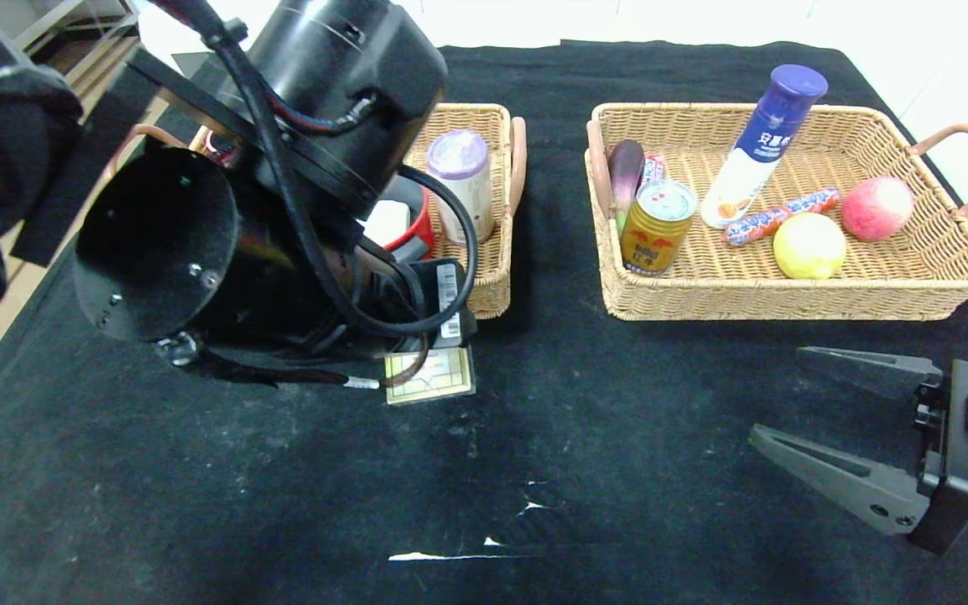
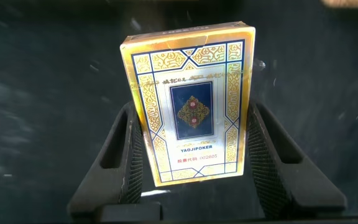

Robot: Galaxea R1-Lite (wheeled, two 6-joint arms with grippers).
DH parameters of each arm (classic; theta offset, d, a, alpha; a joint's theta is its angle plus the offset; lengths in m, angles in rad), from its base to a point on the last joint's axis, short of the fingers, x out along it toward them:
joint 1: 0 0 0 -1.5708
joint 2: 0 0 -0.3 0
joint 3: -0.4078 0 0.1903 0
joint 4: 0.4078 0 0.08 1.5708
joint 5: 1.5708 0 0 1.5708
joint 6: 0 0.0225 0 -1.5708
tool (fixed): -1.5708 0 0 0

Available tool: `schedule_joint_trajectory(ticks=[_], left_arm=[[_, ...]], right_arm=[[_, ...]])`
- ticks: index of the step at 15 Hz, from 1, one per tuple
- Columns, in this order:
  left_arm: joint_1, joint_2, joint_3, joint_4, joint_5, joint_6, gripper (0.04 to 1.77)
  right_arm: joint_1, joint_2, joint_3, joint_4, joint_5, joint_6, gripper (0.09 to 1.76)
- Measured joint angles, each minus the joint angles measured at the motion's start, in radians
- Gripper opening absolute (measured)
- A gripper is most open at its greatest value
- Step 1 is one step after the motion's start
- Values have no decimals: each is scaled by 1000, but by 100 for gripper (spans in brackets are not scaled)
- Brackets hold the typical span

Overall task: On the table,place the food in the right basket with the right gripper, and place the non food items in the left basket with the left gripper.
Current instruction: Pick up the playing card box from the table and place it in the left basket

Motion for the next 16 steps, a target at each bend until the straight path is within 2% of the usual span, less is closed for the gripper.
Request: schedule_joint_trajectory(ticks=[5, 9, 16], left_arm=[[137, -35, -56, -20, -18, 79, 101], [243, -24, -76, -150, -34, 171, 101], [330, 26, -120, -279, -30, 273, 101]], right_arm=[[0, -1, 3, 0, 0, 0, 171], [0, -3, 2, -1, 0, 0, 171], [0, -7, -1, -1, -2, 1, 171]])
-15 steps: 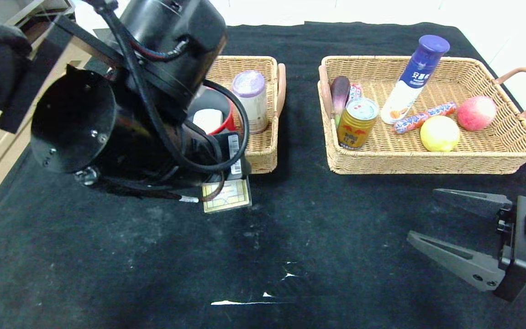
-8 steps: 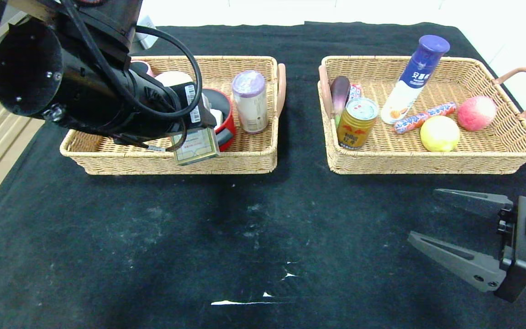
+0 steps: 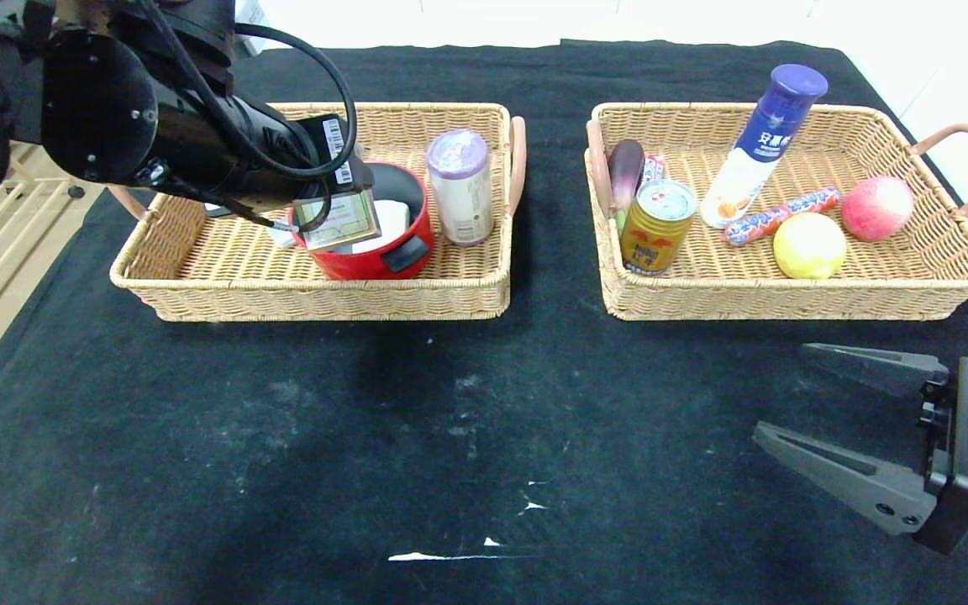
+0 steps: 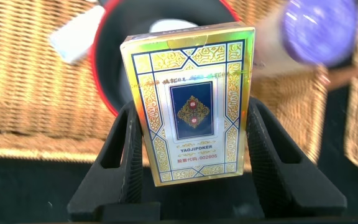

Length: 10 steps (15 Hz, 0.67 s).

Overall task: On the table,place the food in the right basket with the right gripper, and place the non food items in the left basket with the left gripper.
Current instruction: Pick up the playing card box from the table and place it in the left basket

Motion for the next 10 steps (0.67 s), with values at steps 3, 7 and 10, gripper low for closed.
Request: schedule_joint_trajectory(ticks=[3, 7, 10], left_arm=[[31, 39, -34, -65, 0, 27, 101], [60, 91, -59, -154, 3, 47, 101], [63, 115, -81, -160, 5, 59, 101]], right_arm=[[0, -4, -1, 0, 0, 0, 171], [0, -7, -1, 0, 1, -1, 171], [-1, -9, 0, 0, 1, -1, 171]])
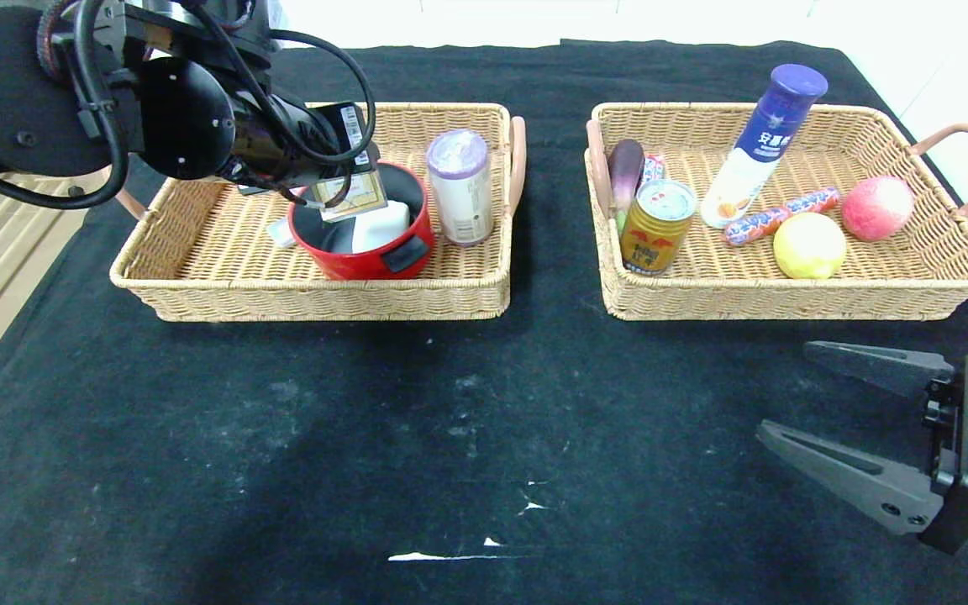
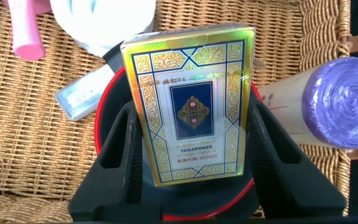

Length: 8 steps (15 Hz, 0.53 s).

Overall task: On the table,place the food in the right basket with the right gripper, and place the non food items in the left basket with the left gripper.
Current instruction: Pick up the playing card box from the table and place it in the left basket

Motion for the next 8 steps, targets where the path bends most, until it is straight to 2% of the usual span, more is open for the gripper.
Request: schedule_joint_trajectory(ticks=[2, 4, 8], left_arm=[[0, 6, -1, 1, 3, 0, 101], [0, 10, 3, 1, 3, -1, 119], [0, 13, 6, 4, 5, -2, 140]], right_arm=[[-1, -4, 0, 0, 0, 0, 171], [-1, -7, 0, 0, 0, 0, 171], [-1, -10, 0, 0, 0, 0, 171]])
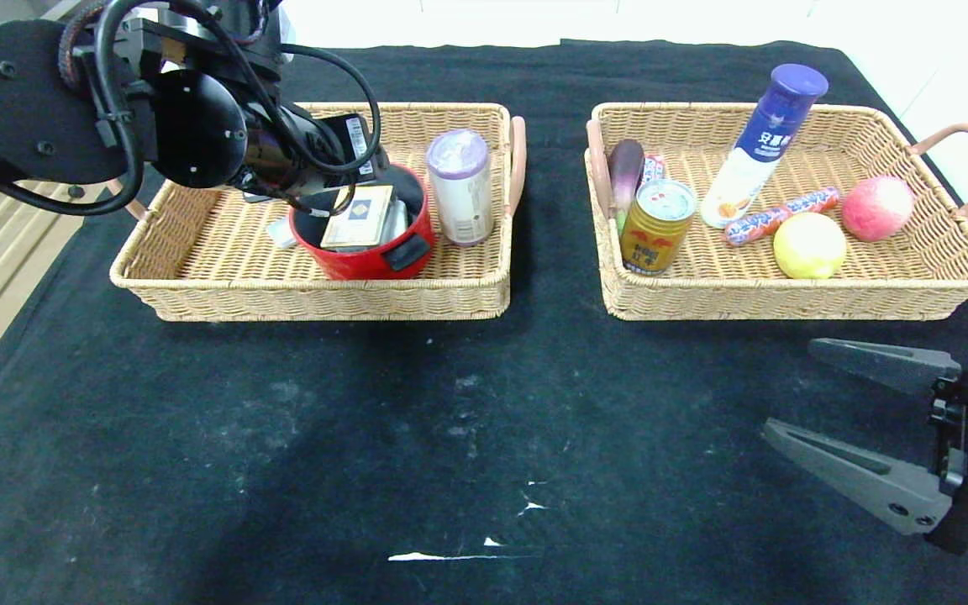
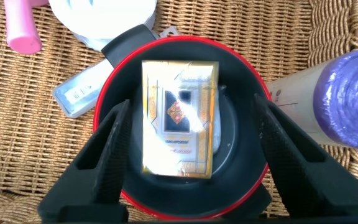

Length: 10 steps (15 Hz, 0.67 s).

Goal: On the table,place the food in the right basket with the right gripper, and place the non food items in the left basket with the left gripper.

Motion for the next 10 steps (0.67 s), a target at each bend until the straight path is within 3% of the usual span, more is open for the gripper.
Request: schedule_joint_trajectory(ticks=[6, 10], left_arm=[[-4, -32, 43, 10, 1, 0, 156], [-26, -123, 169, 8, 1, 0, 162]], right_arm=[[0, -5, 2, 0, 0, 0, 171], [0, -8, 2, 0, 0, 0, 171]])
